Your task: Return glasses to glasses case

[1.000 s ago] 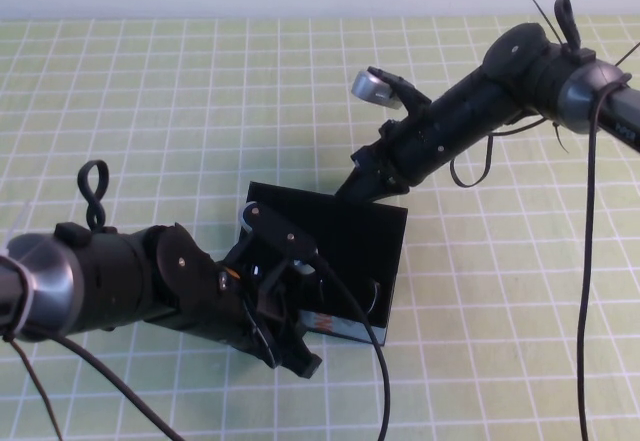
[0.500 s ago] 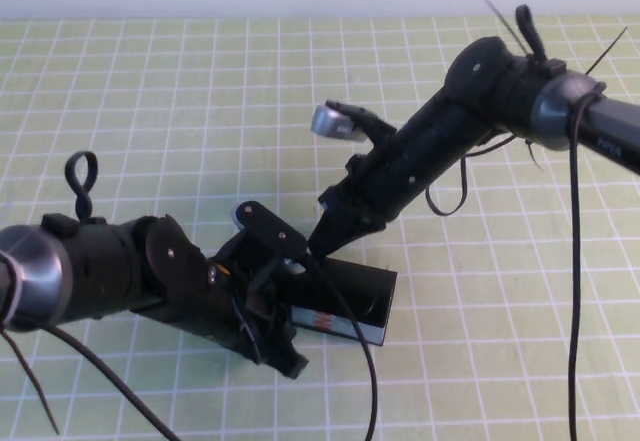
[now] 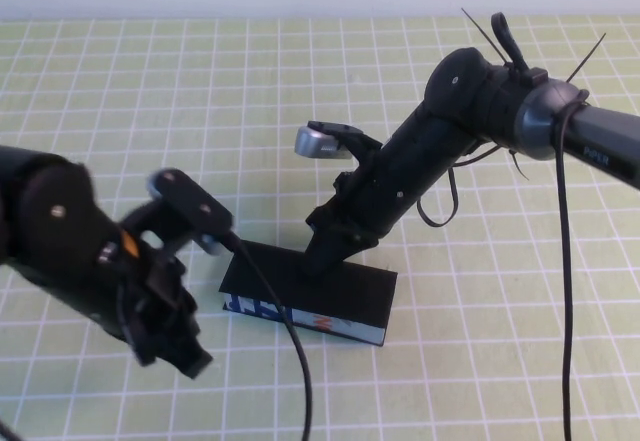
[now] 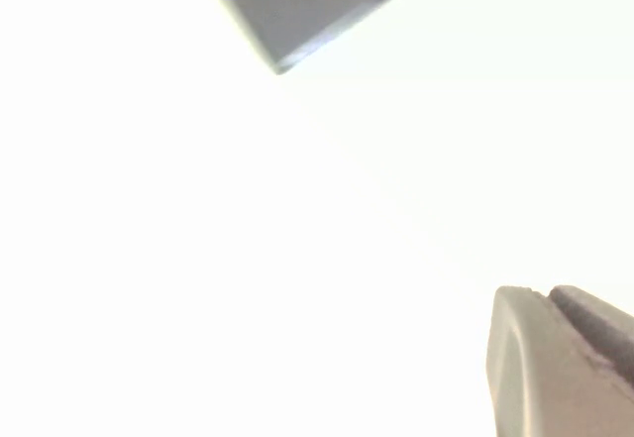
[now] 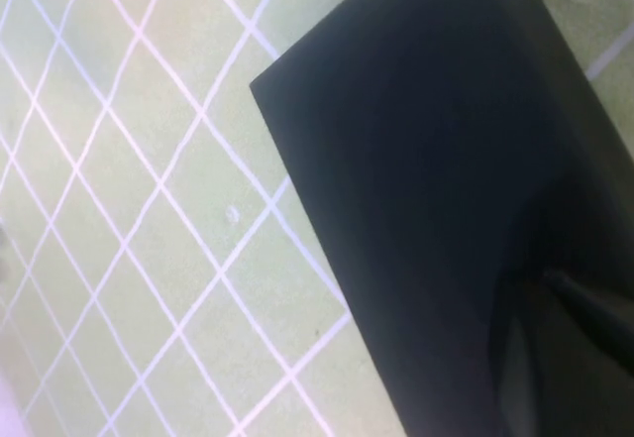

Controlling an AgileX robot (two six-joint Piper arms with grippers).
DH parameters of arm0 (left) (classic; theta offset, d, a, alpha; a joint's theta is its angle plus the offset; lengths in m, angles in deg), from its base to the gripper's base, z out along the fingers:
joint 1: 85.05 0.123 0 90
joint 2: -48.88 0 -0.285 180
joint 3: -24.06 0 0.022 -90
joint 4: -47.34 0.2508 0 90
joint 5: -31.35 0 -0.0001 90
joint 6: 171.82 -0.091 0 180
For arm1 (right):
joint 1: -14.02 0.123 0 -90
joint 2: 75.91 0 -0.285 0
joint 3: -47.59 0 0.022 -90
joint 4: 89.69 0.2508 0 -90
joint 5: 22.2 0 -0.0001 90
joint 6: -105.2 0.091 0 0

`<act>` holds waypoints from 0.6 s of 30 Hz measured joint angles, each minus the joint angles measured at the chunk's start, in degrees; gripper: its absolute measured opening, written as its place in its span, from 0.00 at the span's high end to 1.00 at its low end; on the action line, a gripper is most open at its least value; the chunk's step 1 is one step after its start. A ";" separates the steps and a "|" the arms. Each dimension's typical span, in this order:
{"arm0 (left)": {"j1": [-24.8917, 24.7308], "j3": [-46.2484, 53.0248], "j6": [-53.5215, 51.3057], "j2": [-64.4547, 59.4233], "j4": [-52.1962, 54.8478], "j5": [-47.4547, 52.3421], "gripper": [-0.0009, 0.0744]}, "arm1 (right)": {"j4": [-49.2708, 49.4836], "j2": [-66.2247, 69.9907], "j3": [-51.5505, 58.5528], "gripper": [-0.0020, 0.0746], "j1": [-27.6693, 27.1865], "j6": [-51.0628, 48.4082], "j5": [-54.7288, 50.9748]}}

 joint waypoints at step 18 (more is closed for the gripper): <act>2.55 13.28 9.43 43.21 -2.26 -1.39 0.99 | -20.41 -20.07 0.22 1.00 0.00 8.30 -0.93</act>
